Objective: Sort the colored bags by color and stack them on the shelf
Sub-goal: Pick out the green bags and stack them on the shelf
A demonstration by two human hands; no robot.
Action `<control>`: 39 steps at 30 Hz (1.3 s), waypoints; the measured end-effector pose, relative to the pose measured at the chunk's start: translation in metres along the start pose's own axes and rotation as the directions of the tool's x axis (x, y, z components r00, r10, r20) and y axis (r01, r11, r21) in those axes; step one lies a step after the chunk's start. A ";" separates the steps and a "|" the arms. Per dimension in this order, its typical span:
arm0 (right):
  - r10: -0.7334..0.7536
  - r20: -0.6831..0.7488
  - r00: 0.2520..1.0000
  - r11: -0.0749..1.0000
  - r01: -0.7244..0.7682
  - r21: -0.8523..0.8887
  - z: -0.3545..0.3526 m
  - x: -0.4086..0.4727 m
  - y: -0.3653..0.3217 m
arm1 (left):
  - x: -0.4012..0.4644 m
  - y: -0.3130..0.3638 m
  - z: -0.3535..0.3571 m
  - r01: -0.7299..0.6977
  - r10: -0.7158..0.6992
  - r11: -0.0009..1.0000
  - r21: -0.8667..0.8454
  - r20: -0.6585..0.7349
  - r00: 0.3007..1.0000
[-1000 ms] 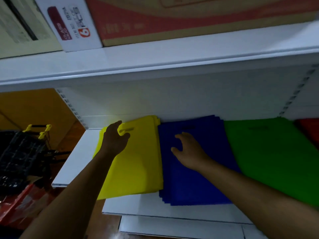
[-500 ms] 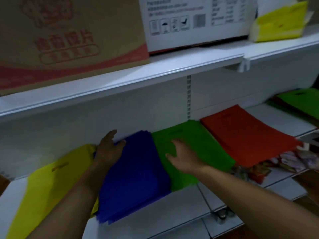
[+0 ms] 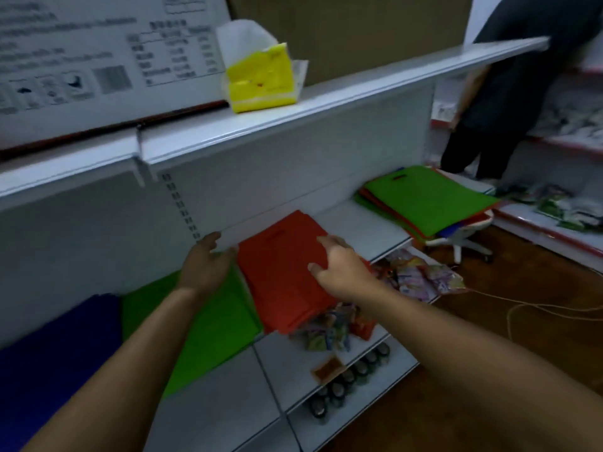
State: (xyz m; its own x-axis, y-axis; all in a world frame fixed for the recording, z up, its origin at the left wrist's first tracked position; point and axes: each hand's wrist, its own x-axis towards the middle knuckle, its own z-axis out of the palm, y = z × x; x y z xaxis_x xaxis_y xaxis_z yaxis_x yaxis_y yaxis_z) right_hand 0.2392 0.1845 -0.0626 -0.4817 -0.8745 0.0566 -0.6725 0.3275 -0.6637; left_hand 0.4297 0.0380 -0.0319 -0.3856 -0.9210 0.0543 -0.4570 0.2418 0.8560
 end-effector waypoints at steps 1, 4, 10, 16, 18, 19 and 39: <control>0.001 -0.001 1.000 1.000 -0.001 0.000 -0.014 0.002 0.014 | 0.001 0.011 0.017 0.002 -0.001 1.000 0.004 -0.005 1.000; 0.029 -0.012 1.000 1.000 -0.029 -0.006 -0.049 0.005 0.057 | 0.006 0.037 0.066 -0.002 0.002 1.000 0.027 0.009 1.000; 0.127 -0.037 0.991 0.992 -0.127 0.017 -0.099 0.032 0.133 | 0.042 0.078 0.152 -0.024 0.022 1.000 0.020 0.081 0.996; 0.195 -0.121 0.973 0.980 -0.198 -0.012 -0.138 0.080 0.194 | 0.115 0.118 0.237 -0.064 0.061 0.998 0.008 0.200 0.978; 0.223 -0.146 0.964 0.973 -0.228 -0.020 -0.150 0.096 0.216 | 0.136 0.131 0.265 -0.075 0.074 0.997 -0.006 0.250 0.965; 0.247 -0.158 0.956 0.967 -0.253 -0.019 -0.156 0.103 0.227 | 0.144 0.136 0.279 -0.080 0.078 0.997 -0.002 0.276 0.958; 0.387 0.098 0.917 0.881 -0.337 -0.331 -0.211 0.271 0.412 | 0.233 0.147 0.479 -0.067 -0.122 0.895 0.440 0.387 0.914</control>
State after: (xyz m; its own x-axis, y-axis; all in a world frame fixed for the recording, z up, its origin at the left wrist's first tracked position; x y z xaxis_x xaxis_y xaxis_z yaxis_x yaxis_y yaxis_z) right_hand -0.2873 0.1583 -0.1631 -0.6469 -0.7099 -0.2783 -0.6164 0.7018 -0.3572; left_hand -0.1112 0.0050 -0.1401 -0.6072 -0.7530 -0.2535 -0.7361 0.4131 0.5361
